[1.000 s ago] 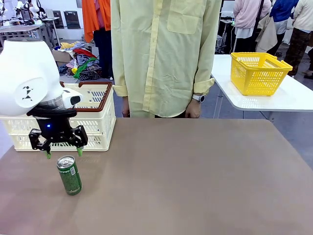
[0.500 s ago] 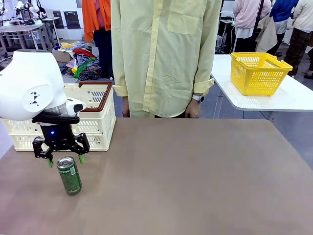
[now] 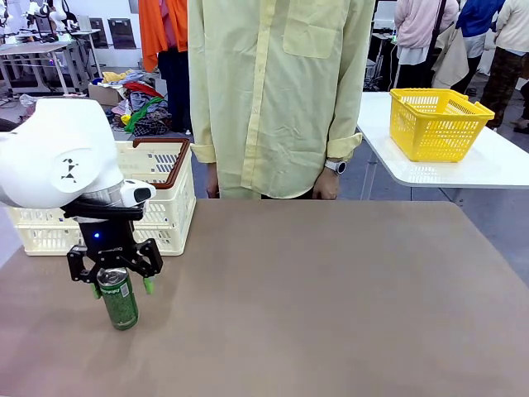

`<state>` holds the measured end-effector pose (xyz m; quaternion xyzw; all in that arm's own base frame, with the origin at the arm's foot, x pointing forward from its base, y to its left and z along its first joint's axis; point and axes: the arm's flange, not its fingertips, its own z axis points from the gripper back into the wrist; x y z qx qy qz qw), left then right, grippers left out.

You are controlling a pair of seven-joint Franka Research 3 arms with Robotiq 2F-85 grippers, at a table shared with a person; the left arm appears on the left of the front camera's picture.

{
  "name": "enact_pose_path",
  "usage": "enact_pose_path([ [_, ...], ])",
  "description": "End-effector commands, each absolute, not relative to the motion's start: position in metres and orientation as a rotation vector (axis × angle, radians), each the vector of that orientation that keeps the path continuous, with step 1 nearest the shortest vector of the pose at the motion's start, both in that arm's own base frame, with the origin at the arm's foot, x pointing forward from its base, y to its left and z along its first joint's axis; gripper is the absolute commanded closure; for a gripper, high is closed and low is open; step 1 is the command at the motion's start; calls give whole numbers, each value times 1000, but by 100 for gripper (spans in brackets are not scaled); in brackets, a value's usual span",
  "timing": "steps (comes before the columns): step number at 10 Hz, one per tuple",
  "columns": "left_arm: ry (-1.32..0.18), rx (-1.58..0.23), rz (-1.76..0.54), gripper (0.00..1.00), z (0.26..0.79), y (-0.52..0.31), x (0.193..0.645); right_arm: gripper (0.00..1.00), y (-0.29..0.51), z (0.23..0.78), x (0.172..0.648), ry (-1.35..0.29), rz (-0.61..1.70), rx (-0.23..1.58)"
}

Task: Place the drinks into the Shopping basket.
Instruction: Pick up one drink and place it into the Shopping basket.

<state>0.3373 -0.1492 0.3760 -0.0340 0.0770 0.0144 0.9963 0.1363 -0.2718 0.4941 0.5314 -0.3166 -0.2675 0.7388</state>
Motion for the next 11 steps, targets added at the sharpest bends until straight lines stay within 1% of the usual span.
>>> enact_pose_path([
  [1, 162, -68, 25, 0, 341, -116, 275, 0, -273, 496, 135, -729, -569, 1175],
  [6, 110, -39, 17, 0, 339, -113, 274, 0, -273, 496, 135, -729, -569, 1175],
  [7, 112, -33, 17, 46, 338, -114, 274, 0, -273, 496, 135, -729, -569, 1175],
  [8, 128, -22, 11, 100, 337, -113, 274, 0, -273, 496, 135, -729, -569, 1175],
  [11, 147, -19, 11, 100, 337, -113, 274, 0, -273, 496, 135, -729, -569, 1175],
])
